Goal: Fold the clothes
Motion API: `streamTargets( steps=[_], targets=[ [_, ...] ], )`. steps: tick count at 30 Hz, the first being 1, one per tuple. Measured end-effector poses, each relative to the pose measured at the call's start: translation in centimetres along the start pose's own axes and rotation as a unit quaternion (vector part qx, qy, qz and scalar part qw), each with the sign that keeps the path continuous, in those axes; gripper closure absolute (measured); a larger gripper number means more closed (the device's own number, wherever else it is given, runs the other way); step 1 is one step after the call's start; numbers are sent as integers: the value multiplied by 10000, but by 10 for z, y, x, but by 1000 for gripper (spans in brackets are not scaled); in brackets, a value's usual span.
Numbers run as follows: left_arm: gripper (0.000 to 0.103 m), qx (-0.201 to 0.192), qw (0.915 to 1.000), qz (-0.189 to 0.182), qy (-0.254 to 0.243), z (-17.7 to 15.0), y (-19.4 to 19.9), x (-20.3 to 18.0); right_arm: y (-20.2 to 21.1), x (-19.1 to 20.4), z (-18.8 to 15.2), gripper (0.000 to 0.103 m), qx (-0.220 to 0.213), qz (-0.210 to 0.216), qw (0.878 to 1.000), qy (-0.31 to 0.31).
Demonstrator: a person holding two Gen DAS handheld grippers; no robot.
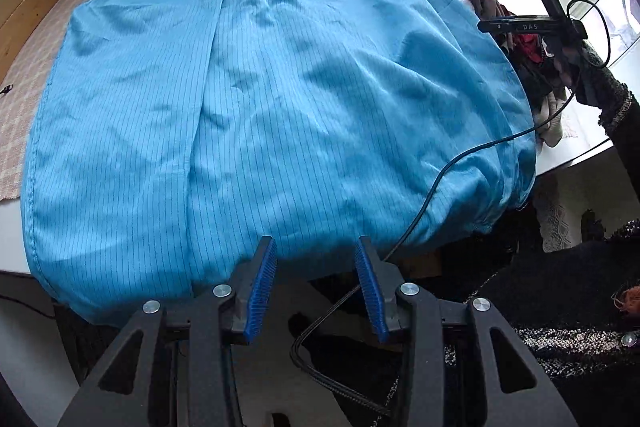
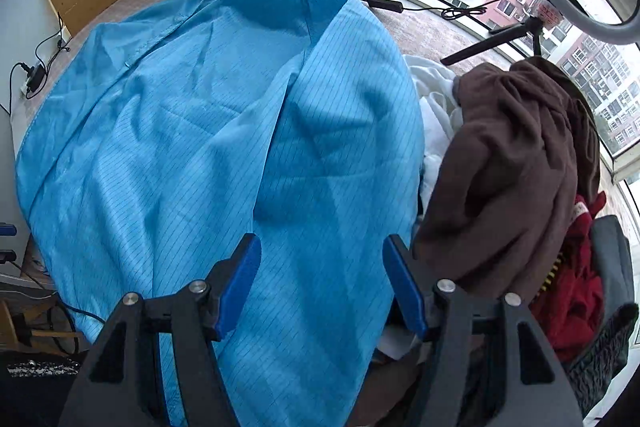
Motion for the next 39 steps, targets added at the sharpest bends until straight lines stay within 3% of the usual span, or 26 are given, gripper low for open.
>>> streamTargets(
  steps=[2, 4, 9, 14, 16, 17, 18, 19, 20, 22, 25, 26, 28, 30, 33, 38, 39],
  targets=[
    [64, 45, 9998, -186, -108, -4, -10, -10, 0, -2, -35, 40, 101, 363, 9983, -437],
    [64, 153, 9993, -311, -162, -18, -19, -17, -7, 19, -60, 40, 249, 745, 9958, -474],
    [64, 491, 9986, -206, 29, -71, -22, -9, -47, 67, -95, 40, 729, 796, 9942, -13],
    [64, 537, 9982, 56, 245, -101, -1, 10, -55, 83, -103, 35, 764, 696, 9942, 282],
    [64, 527, 9980, 173, 301, -109, 8, 18, -54, 85, -104, 50, 807, 623, 9939, 425],
    [64, 522, 9978, 231, 329, -113, 13, 21, -52, 87, -104, 83, 901, 761, 9921, 429],
    [64, 516, 9976, 290, 357, -117, 17, 25, -47, 88, -102, 100, 999, 1067, 9889, 260],
    [64, 494, 9976, 349, 343, -117, 21, 27, -40, 88, -100, 100, 1093, 1403, 9840, 51],
    [64, 454, 9977, 408, 283, -112, 23, 27, -29, 85, -99, 100, 1021, 1464, 9839, 9],
    [64, 340, 9985, 378, 176, -103, 26, 21, -6, 72, -99, 99, 824, 1310, 9880, 17],
    [64, 228, 9997, 76, -76, -83, 17, -6, 7, 59, -107, 80, 1112, 867, 9898, 181],
    [64, 197, 9996, -82, -173, -73, 11, -18, 17, 54, -110, 70, 1067, 821, 9907, 172],
    [64, 135, 9985, -397, -366, -54, 0, -42, 41, 40, -104, 60, 595, 808, 9949, 43],
    [64, 67, 9953, -695, -669, -31, -14, -74, 49, 10, -102, 45, 247, 443, 9984, -267],
    [64, 70, 9891, -904, -1164, -5, -27, -119, 28, -22, -109, 44, 335, 60, 9979, -547],
    [64, 113, 9750, -1138, -1908, 33, -46, -184, -26, -29, -133, 46, 784, 134, 9949, -622],
    [64, 130, 9746, -1132, -1928, 36, -47, -186, -29, -25, -133, 68, 709, 330, 9951, -603]
  ],
)
Point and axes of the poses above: each gripper's, at about its wrist camera, not at the fingertips, and y roughly against the way its jaws point, x to its left, z to its top, the point moved 6 cm from there along -y, roughly the way its jaws point, and after that the axes turned 12 degrees about -y, right-handed, at the moved point
